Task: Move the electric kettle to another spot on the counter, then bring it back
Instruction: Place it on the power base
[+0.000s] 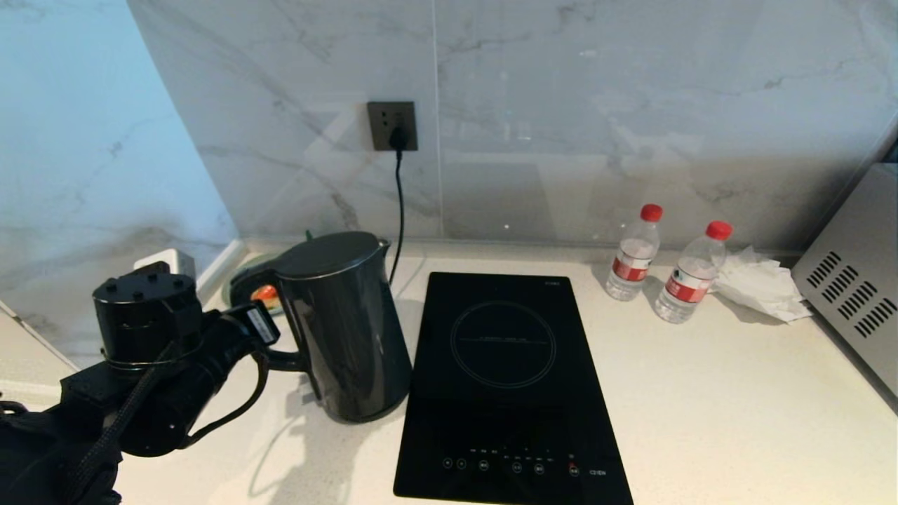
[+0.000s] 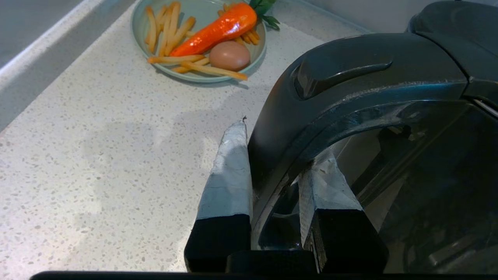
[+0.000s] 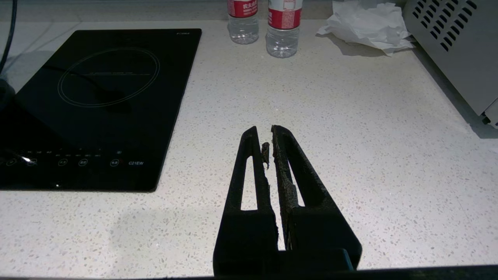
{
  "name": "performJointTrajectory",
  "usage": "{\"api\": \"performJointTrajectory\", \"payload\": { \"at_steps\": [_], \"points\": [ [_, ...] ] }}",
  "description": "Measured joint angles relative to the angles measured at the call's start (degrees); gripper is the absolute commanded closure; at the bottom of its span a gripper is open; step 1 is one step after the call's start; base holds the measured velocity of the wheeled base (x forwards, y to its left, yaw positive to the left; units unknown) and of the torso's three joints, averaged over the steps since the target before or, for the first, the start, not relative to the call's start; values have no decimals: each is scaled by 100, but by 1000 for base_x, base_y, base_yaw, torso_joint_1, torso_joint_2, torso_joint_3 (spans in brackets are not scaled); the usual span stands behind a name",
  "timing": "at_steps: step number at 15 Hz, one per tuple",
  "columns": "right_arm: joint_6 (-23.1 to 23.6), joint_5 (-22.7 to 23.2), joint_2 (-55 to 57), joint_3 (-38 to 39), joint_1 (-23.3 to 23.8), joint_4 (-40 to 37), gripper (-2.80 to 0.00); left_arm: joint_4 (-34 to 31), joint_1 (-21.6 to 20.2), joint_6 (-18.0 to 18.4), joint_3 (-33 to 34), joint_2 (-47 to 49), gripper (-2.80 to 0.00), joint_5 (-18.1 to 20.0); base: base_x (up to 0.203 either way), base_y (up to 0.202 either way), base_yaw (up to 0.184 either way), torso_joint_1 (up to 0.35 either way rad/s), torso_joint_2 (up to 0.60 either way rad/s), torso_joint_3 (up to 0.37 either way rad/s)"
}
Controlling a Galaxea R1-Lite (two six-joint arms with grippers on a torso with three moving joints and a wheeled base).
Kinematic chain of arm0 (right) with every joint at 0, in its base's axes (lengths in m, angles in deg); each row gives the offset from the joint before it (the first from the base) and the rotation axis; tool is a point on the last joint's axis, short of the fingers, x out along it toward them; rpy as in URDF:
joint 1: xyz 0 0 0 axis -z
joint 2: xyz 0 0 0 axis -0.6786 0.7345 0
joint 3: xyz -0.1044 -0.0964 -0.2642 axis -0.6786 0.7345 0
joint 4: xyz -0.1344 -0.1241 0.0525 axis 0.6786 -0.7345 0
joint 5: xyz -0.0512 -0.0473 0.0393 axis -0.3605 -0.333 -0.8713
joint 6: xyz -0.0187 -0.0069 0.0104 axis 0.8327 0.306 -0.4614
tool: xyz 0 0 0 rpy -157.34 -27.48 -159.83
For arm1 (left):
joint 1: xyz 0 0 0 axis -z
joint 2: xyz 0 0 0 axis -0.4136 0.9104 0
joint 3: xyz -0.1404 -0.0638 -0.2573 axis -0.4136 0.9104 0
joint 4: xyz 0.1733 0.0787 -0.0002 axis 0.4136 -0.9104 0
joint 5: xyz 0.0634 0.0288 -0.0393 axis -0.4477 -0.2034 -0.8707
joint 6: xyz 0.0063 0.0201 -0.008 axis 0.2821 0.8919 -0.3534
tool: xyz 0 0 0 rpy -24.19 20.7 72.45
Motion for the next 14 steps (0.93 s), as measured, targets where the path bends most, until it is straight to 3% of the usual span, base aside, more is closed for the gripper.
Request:
{"api": "performJointTrajectory", "payload": {
  "at_steps": [14],
  "points": [
    [1, 0, 0, 2, 0, 6, 0, 13, 255, 142, 829, -86, 0, 122, 0, 0, 0, 0, 0, 0]
  ]
}}
